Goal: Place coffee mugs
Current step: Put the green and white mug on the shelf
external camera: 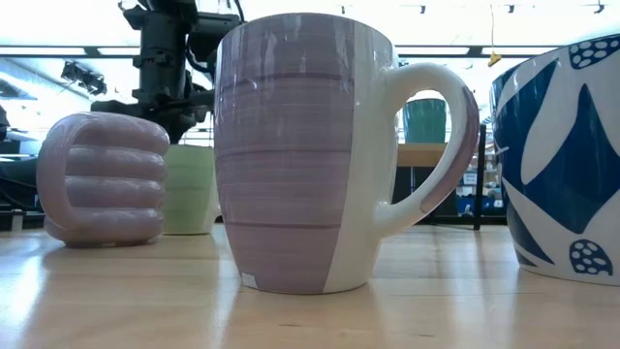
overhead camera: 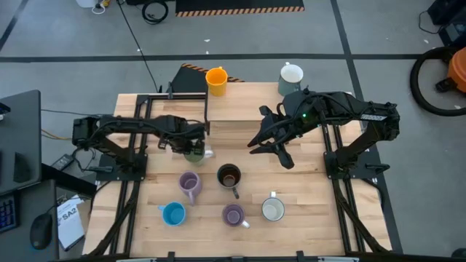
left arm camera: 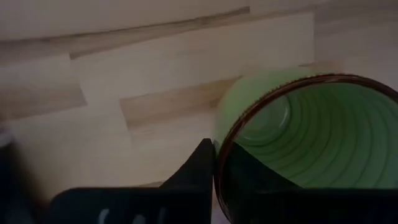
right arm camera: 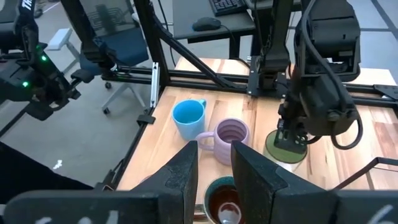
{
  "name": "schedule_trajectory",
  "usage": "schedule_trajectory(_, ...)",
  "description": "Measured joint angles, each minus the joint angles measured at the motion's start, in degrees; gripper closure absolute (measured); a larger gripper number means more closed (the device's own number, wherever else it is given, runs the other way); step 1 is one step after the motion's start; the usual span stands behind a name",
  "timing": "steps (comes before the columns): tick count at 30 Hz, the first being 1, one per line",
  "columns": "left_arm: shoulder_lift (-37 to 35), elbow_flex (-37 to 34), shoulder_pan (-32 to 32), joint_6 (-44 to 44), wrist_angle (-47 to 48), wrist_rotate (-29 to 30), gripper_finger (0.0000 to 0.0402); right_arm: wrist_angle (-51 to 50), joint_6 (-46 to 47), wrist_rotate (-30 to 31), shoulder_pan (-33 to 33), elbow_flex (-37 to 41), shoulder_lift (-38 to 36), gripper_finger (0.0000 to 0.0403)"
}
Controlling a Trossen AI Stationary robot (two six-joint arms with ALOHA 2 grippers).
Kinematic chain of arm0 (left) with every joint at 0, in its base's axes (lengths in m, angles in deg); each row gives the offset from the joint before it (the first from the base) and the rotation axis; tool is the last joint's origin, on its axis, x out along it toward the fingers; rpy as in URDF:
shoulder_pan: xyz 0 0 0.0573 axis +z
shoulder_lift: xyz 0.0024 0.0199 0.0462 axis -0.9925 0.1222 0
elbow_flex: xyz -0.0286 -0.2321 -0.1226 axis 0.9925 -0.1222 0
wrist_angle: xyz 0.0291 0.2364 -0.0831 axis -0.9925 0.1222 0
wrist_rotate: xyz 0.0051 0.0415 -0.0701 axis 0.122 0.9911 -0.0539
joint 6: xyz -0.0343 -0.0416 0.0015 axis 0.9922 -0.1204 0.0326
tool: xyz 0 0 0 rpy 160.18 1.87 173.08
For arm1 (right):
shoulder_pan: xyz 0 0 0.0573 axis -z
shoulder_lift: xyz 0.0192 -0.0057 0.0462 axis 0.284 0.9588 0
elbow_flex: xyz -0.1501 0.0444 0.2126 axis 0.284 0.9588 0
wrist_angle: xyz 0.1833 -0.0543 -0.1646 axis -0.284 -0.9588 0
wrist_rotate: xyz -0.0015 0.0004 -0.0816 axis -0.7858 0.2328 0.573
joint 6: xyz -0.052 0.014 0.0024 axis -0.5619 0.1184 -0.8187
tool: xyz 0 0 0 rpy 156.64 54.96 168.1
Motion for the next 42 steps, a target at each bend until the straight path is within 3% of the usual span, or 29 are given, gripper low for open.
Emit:
schedule_trajectory(10,0.0,0.0,4.2,-14.2,-1.3,1.2,0.0381,0.0,0.0,3.1,0.0,0.0,0.0,0.0301)
schedule_trajectory(26,0.0,0.0,11.7,-61.7,-1.1,-2.4,0.0376,0.0,3.4,3.1,-0.8,0.0,0.0,0.0301)
schedule_trajectory(32,0.0,0.0,11.6,-72.8,-1.1,-2.2,0.0377,0.1,5.8,3.4,-2.9,0.0,0.0,0.0301)
schedule_trajectory(42,0.0,4.8,11.5,-84.5,-1.2,-0.8,0.0376,0.1,6.2,9.2,-6.3,0.0,0.0,0.0301)
